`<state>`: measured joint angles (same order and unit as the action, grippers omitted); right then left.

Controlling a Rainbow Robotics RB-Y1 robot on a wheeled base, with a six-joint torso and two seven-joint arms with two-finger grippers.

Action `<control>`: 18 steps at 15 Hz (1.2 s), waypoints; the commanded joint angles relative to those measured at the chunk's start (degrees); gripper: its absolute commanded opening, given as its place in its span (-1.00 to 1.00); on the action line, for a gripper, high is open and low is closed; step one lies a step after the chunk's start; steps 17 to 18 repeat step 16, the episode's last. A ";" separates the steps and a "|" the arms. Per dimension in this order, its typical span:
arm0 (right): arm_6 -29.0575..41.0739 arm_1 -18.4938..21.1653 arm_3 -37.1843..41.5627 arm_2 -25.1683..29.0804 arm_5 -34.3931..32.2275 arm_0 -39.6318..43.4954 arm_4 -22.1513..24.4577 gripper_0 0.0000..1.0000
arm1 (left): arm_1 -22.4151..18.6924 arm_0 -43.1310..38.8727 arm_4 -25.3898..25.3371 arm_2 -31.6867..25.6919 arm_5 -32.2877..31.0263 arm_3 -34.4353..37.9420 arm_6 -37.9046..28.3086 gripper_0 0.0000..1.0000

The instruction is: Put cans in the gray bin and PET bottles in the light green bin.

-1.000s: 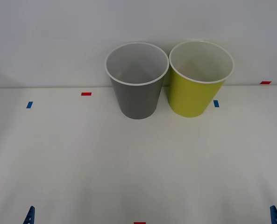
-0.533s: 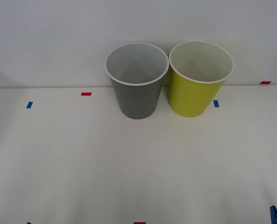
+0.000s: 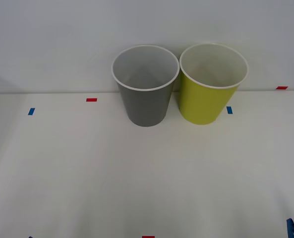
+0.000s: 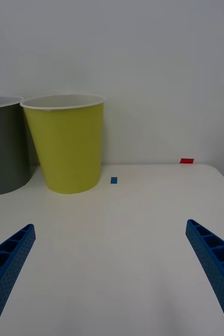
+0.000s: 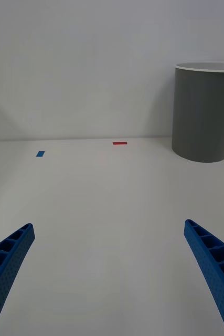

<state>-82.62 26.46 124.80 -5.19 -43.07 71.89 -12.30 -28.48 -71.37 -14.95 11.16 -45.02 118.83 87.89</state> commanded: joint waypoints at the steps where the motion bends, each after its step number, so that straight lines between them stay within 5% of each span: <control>1: 0.00 0.00 0.00 0.00 0.00 0.00 0.00 1.00 | 0.00 0.00 0.00 0.00 0.02 0.00 0.00 0.95; 18: 0.00 0.00 0.00 0.00 0.00 0.00 0.00 1.00 | 0.00 0.00 0.00 0.00 0.02 0.00 0.00 0.95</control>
